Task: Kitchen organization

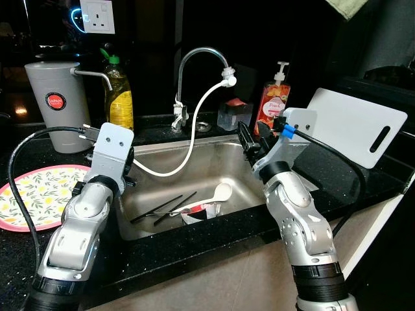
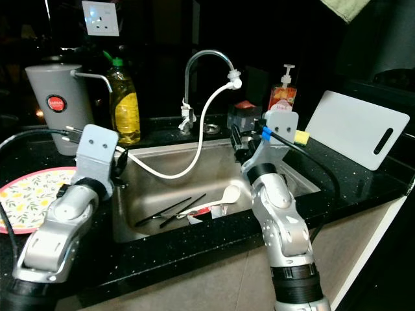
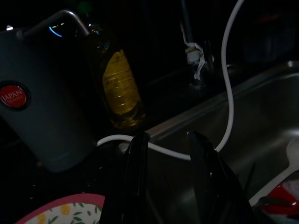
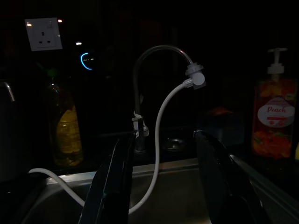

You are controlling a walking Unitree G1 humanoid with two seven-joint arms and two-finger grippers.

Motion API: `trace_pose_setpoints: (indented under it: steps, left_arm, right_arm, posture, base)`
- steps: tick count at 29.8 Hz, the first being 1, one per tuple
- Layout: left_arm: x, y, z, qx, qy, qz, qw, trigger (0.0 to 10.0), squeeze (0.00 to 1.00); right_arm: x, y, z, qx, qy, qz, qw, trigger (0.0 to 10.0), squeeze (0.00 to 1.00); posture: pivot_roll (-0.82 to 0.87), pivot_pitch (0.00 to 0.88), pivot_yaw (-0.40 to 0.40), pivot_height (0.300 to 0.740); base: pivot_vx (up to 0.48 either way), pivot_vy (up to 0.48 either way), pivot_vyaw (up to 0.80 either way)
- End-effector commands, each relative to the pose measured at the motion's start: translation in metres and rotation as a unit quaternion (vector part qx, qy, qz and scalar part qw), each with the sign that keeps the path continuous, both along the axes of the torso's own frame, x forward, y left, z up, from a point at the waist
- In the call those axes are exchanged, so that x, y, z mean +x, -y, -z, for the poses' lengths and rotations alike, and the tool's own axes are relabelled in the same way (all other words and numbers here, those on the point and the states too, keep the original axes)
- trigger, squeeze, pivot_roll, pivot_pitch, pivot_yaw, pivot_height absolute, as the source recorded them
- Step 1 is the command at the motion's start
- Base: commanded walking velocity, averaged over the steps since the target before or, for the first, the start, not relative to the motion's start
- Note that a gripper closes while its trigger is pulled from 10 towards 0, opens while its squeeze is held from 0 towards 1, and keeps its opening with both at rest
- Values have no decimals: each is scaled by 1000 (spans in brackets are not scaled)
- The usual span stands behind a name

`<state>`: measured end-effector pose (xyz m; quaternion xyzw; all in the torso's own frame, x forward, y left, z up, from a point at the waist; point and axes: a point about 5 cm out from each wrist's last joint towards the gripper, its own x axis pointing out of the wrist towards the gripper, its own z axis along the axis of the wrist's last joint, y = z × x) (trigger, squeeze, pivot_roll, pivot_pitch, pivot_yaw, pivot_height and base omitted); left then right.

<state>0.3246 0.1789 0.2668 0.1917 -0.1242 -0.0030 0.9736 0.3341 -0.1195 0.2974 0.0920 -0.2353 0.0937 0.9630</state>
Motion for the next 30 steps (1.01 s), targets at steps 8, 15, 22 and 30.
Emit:
trace_pose_setpoints:
  steps: [8, 15, 22, 30]
  left_arm:
    - [3, -15, 6, 64, -28, -48, 996, 10000, 0]
    - [0, -25, -5, 122, -21, -56, 991, 10000, 0]
    - [-15, -46, -12, 211, -66, -50, 974, 10000, 0]
    - [-37, -53, 8, 327, -168, -36, 929, 10000, 0]
  right_arm:
    - [-3, 1, 1, 4, 2, 7, 1000, 10000, 0]
    - [-2, -3, 2, 10, 0, 1, 1000, 10000, 0]
    - [0, 4, 0, 1, 2, 11, 1000, 10000, 0]
    - [-2, 0, 5, -4, -2, 4, 1000, 10000, 0]
  posture:
    - [1, 7, -54, 740]
    - [10, 13, -76, 740]
    - [0, 3, -66, 740]
    - [11, 5, -58, 740]
  base:
    - [0, 0, 0]
    - [0, 0, 0]
    - [0, 0, 0]
    - [0, 0, 0]
